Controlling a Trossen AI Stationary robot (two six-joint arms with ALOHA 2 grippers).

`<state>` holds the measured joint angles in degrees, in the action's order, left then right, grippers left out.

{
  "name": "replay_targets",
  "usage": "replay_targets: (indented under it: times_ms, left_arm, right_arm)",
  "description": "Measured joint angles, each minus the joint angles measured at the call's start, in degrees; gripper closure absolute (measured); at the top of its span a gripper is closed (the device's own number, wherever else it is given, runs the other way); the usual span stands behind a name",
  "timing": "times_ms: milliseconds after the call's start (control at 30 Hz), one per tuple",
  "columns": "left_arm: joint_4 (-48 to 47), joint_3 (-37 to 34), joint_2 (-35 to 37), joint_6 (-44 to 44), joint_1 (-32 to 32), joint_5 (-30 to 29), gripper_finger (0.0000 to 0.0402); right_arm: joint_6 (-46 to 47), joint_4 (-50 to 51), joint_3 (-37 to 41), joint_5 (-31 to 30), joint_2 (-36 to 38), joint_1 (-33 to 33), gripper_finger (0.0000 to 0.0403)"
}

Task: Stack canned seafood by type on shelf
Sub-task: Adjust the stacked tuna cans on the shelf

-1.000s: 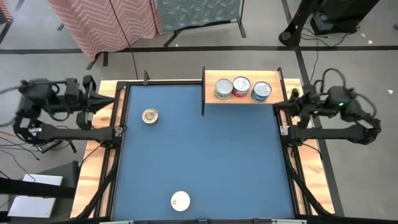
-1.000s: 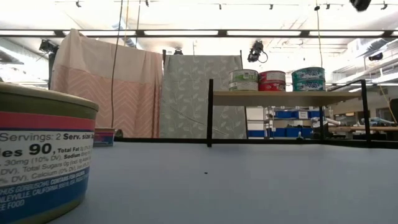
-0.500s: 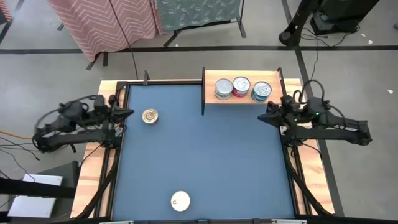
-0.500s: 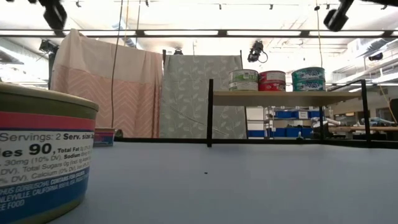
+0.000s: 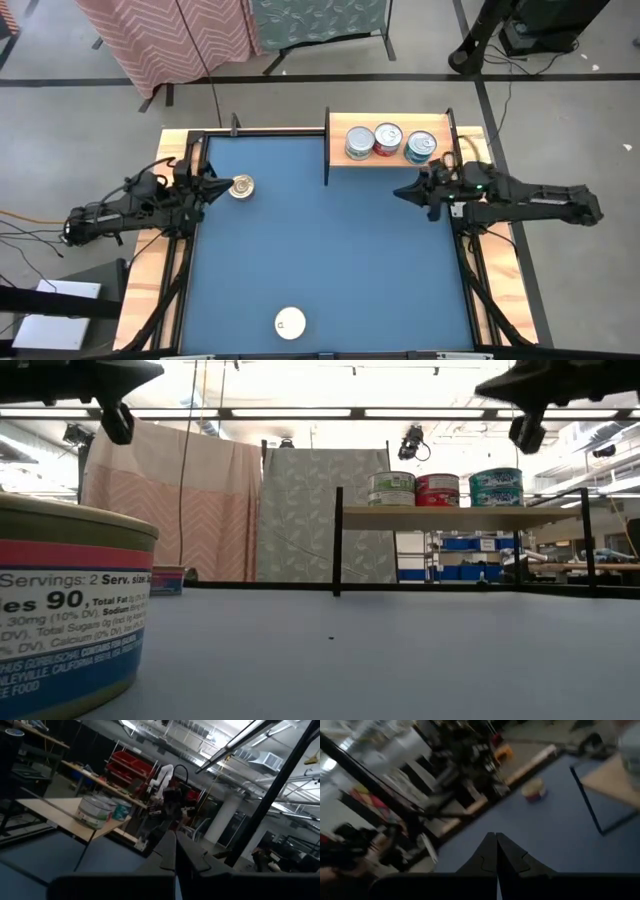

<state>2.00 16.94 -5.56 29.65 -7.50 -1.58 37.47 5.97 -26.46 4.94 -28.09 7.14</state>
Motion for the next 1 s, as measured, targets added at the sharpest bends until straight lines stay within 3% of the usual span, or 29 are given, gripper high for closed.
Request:
replay_targets:
  times_ms: [200,500,700,900,1000]
  left_arm:
    - [0.06,-0.26,0.00,0.65,0.00,-0.12,0.0398]
    - [0.23,-0.26,-0.02,0.45,0.02,-0.26,0.0398]
    - [2.02,-0.26,-0.04,-1.60,0.02,-0.45,0.0398]
    - [5.22,-0.23,-0.04,-1.66,0.00,-1.55,0.0398]
    - [7.17,-0.23,-0.04,-1.98,0.02,-1.53,0.0398]
  right_arm:
    - [0.09,-0.13,-2.32,-3.72,-10.54,-5.08,0.0399]
    - [-6.42,-0.36,-18.58,-5.47,-31.90,-12.90,0.0399]
    - [-13.54,-0.43,-29.56,-4.67,-43.97,-13.97,0.0398]
    - [-15.56,0.39,-34.68,-3.98,-52.89,-13.78,0.0398]
    - [-18.47,3.12,-37.75,-8.80,-54.96,-13.83,0.0398]
